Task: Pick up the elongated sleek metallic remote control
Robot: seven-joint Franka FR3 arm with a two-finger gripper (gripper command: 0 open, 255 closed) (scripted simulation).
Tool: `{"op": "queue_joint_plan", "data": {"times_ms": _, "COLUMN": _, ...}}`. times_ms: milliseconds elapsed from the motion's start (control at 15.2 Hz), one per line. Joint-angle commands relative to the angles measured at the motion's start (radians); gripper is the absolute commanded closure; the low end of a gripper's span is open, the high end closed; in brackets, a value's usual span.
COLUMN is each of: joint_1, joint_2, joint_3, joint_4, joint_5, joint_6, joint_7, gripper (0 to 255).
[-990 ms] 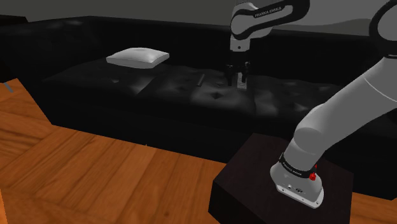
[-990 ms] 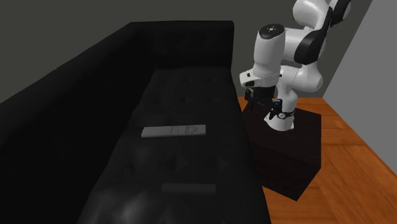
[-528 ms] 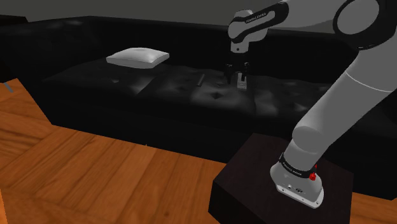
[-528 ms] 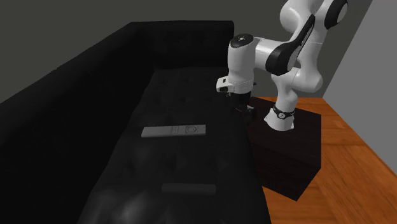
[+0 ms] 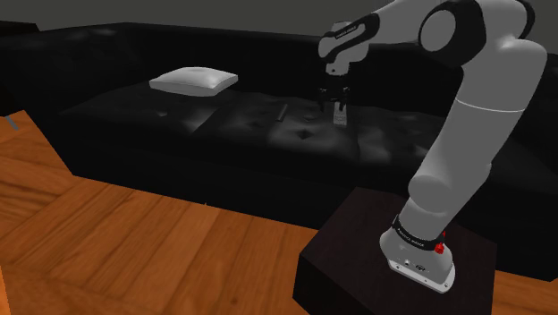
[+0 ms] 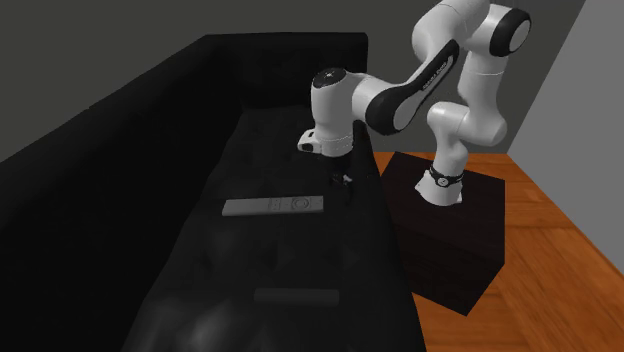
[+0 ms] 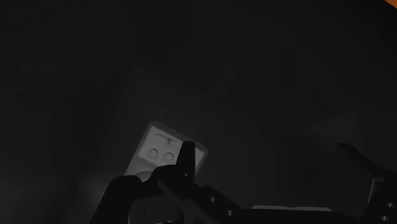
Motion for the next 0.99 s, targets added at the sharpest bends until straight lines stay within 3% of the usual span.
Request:
{"op": "queue_joint_plan", "data": {"times_ms": 0, "joint_1": -0.021, "joint_2": 0.06, "joint_3": -0.016, "joint_4": 0.056, "joint_5": 0.017, "joint_6": 0.01, "joint_7": -0.007, "gripper": 0}}
{"op": "queue_joint_plan", "data": {"times_ms": 924, "joint_1": -0.22, "joint_2": 0.5, "joint_3": -0.075, "joint_4": 0.559, "joint_5": 0.167, "joint_6": -0.027, "joint_7": -0.019, "gripper": 0}}
